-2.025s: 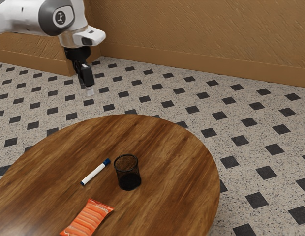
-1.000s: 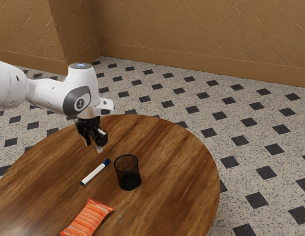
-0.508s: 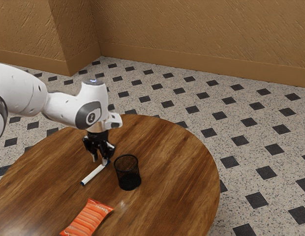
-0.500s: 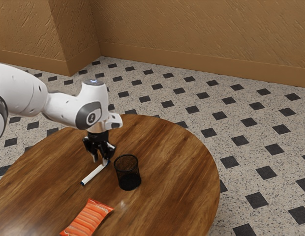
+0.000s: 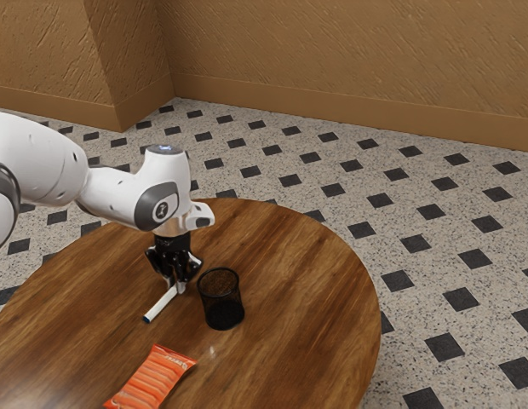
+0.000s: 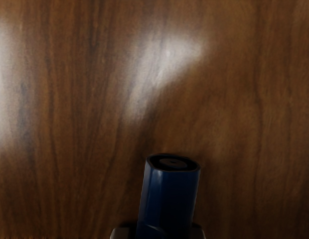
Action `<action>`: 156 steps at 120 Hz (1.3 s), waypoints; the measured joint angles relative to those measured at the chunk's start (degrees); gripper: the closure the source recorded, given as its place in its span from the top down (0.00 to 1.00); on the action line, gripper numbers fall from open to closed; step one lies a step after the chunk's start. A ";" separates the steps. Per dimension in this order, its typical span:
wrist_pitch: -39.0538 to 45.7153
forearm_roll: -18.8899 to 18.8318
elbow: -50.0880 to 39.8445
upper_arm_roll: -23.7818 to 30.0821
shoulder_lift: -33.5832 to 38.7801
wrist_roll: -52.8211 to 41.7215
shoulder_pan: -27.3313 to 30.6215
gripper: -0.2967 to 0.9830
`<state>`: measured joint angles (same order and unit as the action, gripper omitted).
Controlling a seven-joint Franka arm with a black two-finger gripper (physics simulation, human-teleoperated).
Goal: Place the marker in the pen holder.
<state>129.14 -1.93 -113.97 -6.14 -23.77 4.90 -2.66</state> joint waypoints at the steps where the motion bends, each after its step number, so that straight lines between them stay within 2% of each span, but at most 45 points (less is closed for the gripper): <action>1: 0.00 -0.01 -0.01 0.00 0.00 0.06 0.00 0.24; 15: -0.40 -0.13 -0.14 0.05 2.34 0.83 -0.06 0.20; 46: -6.93 -0.70 -1.36 2.77 23.84 1.92 -1.07 0.16; 62: -9.23 0.47 -1.84 3.35 28.92 2.23 -3.60 0.15; 89: -8.69 2.59 -1.46 3.39 26.31 2.47 -8.19 0.15; 113: -5.84 2.47 -0.92 3.37 24.10 2.57 -8.25 0.15; 127: -3.72 2.47 0.23 3.42 20.01 2.64 -7.91 0.15; 156: 4.74 2.28 -0.32 3.38 16.75 2.66 -7.23 0.15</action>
<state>133.87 0.35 -114.29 -2.76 -7.03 7.56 -9.89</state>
